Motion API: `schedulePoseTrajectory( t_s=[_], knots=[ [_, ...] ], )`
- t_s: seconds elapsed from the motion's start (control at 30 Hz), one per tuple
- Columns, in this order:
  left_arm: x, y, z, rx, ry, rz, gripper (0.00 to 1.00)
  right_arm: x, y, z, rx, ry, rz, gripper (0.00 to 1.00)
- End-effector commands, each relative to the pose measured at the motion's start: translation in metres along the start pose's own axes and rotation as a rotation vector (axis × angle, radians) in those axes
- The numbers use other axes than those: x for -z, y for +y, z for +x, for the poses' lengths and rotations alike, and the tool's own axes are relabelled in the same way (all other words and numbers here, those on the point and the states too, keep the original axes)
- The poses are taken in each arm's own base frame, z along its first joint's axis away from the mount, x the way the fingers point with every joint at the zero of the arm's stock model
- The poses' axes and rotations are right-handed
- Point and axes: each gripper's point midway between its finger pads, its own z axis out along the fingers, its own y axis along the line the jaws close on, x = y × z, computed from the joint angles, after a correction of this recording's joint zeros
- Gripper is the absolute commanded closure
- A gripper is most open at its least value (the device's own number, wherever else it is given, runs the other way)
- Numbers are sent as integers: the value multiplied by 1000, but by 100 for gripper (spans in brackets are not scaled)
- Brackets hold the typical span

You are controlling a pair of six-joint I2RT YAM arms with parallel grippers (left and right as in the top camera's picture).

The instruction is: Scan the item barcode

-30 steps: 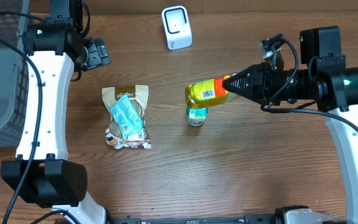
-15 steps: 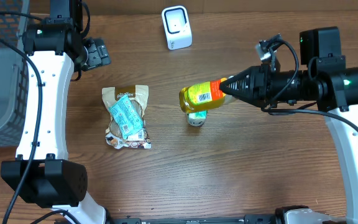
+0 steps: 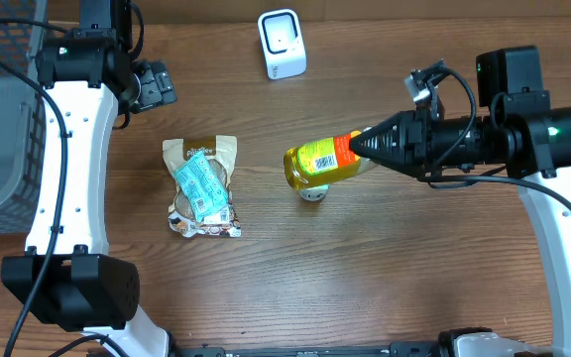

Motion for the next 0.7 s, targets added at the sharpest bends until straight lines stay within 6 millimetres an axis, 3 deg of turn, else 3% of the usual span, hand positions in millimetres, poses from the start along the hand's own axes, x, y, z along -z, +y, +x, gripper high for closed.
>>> schedulePoseTrajectory(
  t_s=[0.0,0.67],
  knots=[
    [6,1,-4,-17,-19,-3,0,7,19,3,62,-4,-55,96],
    [6,1,-4,-17,-19,-3,0,7,17,16,125,38,-62,96]
  ],
)
